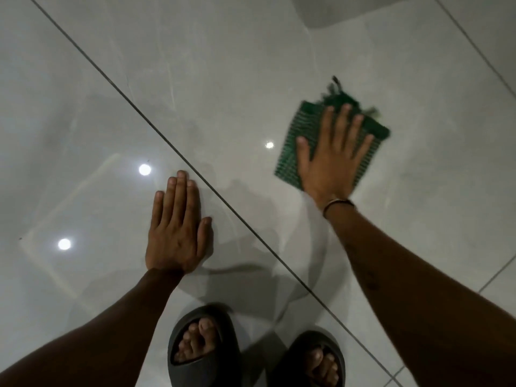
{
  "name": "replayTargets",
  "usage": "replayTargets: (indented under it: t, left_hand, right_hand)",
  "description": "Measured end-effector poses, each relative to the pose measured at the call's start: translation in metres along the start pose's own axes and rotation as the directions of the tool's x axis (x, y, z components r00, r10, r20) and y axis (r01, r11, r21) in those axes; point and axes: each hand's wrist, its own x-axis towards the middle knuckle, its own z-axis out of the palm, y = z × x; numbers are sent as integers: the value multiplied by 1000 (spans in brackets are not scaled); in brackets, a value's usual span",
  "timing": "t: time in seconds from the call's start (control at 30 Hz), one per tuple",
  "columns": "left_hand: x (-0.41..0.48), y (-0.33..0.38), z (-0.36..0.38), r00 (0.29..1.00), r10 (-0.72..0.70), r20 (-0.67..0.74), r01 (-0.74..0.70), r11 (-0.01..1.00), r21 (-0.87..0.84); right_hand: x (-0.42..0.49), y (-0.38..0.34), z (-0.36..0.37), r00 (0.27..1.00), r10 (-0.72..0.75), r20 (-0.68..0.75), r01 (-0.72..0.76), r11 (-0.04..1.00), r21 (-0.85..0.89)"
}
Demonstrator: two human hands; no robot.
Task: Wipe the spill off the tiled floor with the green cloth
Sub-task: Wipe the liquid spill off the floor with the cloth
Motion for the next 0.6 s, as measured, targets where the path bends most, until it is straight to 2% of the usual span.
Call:
replayTargets:
  t: [0.07, 0.13, 0.23, 0.3, 0.37, 0.43, 0.5, 0.57, 0.6]
  left_hand:
    - [0, 1, -2, 1000, -4, 7, 4, 1000, 10]
    - [1, 0, -3, 1000, -10, 7, 10, 1000, 9]
    - [1, -1, -4, 1000, -10, 2, 10, 1000, -3]
    - [1, -1, -4, 1000, -14, -1, 14, 1000, -1]
    - [0, -2, -3, 1000, -22, 6, 22, 1000, -8]
    - [-1, 0, -2, 1000, -12, 1, 12, 1000, -9]
    - [0, 1, -2, 1000, -8, 7, 8, 1000, -7]
    - [1, 2, -2, 1000, 2, 15, -2, 1000, -2]
    - [2, 3, -3, 1000, 3, 21, -3, 1000, 6]
  right_hand:
    - [-24, -37, 7, 982, -188, 11, 188, 982, 15]
    - [-60, -55, 12, 914, -403, 40, 401, 914, 57]
    - [-116, -27, 20, 798, -592, 117, 588, 806, 71]
    - [-129, 13, 18, 743, -658, 122, 657, 752, 56]
    - [-107, 50, 11, 764, -633, 123, 638, 770, 0]
    - [-60, 68, 6, 866, -489, 106, 495, 867, -48]
    - [-14, 52, 2, 961, -270, 57, 273, 961, -43]
    - [20, 14, 0, 992, -128, 20, 128, 992, -7]
    - [29, -9, 0, 993, -117, 25, 117, 993, 15]
